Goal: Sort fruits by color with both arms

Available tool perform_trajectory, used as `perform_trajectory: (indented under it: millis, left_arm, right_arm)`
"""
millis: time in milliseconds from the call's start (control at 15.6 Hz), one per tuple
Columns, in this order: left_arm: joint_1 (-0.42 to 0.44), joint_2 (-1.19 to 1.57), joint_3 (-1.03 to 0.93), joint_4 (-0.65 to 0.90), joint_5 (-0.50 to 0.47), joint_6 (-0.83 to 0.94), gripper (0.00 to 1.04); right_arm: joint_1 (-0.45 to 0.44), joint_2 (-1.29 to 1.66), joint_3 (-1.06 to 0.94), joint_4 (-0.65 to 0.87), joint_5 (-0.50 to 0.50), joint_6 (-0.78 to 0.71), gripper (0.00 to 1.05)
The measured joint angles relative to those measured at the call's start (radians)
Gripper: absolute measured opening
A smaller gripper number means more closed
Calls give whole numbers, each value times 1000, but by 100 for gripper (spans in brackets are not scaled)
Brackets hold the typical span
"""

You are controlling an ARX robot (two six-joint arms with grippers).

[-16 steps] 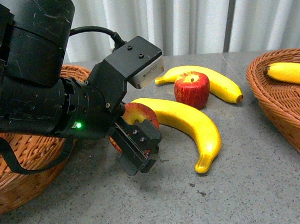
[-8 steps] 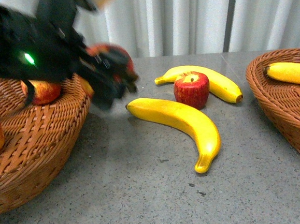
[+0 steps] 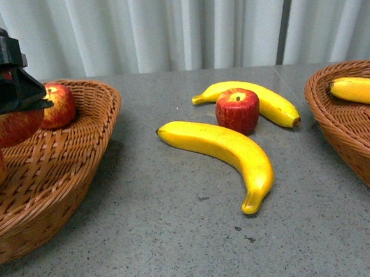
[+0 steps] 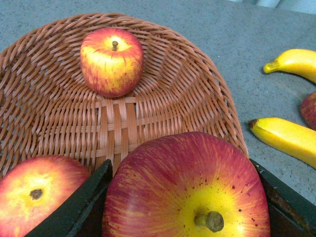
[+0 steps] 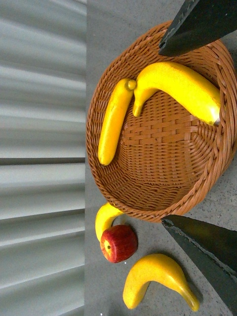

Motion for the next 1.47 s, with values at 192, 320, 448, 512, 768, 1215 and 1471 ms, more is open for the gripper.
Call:
perform_trajectory:
  millis: [192,320,448,512,768,1215,1471]
  left_arm:
    - [-48,-15,10,8,4,32,98]
    - [-121,11,101,42,8,89,98]
    - [-175,108,240,61,51,153,98]
    - [-200,181,309,48,92,192,98]
    - [-263,507,578,-18,172,314,98]
    - [-346,737,788,-54,236,399,98]
    - [-348,844,825,-53,237,409,98]
  right_arm:
    - [0,0,0,0,0,0,98]
    - [0,0,0,0,0,0,98]
    - [0,0,0,0,0,0,98]
    - [0,0,0,0,0,0,98]
    - [0,0,0,0,0,0,98]
    - [0,0,0,0,0,0,98]
    - [0,0,0,0,0,0,98]
